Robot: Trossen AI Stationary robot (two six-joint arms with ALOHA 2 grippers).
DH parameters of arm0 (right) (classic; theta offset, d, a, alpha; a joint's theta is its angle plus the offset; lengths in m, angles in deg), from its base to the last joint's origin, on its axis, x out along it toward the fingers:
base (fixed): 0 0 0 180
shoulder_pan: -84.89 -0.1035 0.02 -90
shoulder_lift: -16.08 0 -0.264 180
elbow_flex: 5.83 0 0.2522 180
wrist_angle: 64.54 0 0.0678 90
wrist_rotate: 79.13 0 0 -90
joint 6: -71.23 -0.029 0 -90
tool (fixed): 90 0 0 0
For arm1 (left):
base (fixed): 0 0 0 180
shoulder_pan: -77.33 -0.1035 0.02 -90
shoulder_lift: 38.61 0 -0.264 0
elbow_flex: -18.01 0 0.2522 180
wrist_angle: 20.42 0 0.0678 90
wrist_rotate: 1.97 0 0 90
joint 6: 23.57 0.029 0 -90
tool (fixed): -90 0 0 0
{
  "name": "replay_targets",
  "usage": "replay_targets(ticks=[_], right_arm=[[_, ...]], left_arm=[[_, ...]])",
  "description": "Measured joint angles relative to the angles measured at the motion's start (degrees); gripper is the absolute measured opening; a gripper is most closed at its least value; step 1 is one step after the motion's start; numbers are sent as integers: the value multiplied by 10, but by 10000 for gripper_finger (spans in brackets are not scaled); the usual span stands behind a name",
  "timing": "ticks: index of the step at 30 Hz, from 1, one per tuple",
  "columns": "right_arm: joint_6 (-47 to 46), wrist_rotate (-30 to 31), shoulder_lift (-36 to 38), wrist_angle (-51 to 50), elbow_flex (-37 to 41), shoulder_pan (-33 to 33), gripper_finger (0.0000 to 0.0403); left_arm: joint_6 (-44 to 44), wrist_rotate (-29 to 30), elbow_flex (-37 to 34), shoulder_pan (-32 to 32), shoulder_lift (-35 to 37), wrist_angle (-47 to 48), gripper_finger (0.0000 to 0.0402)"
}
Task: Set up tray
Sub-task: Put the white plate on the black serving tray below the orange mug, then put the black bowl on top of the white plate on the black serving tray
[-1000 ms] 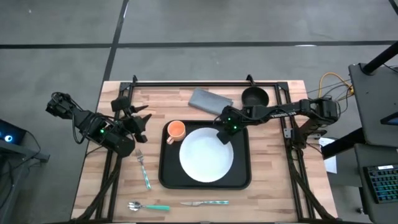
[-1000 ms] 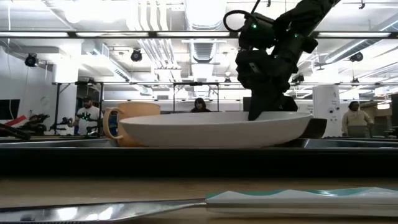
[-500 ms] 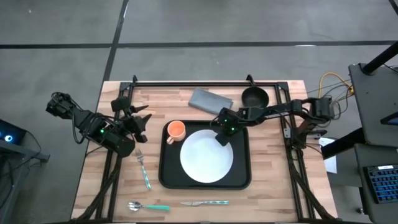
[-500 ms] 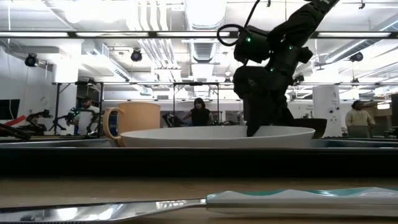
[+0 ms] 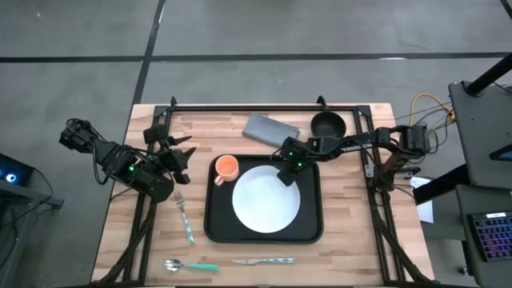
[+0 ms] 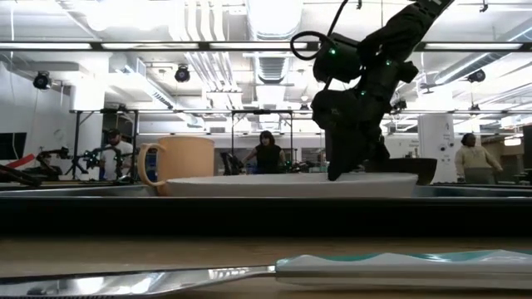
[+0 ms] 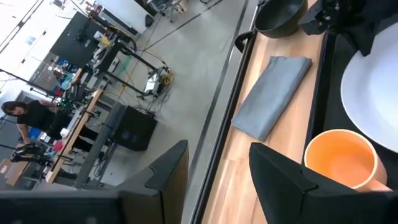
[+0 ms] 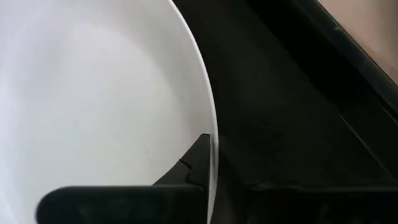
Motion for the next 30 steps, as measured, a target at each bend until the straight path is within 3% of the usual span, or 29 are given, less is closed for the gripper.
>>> replay_targets(ticks=[12, 19, 26, 28, 30], right_arm=[[5, 15, 9, -2, -5, 30, 99], [13, 19, 95, -96, -31, 73, 107], [48, 177, 216, -278, -71, 80, 111], [52, 193, 241, -281, -64, 90, 116], [52, 169, 254, -282, -52, 113, 124]], left_arm=[[0, -9, 0, 0, 0, -3, 151], [0, -18, 0, 0, 0, -3, 151], [0, -18, -2, 0, 0, -3, 151], [0, -18, -3, 0, -1, -4, 151], [-4, -18, -3, 0, -1, -4, 151]])
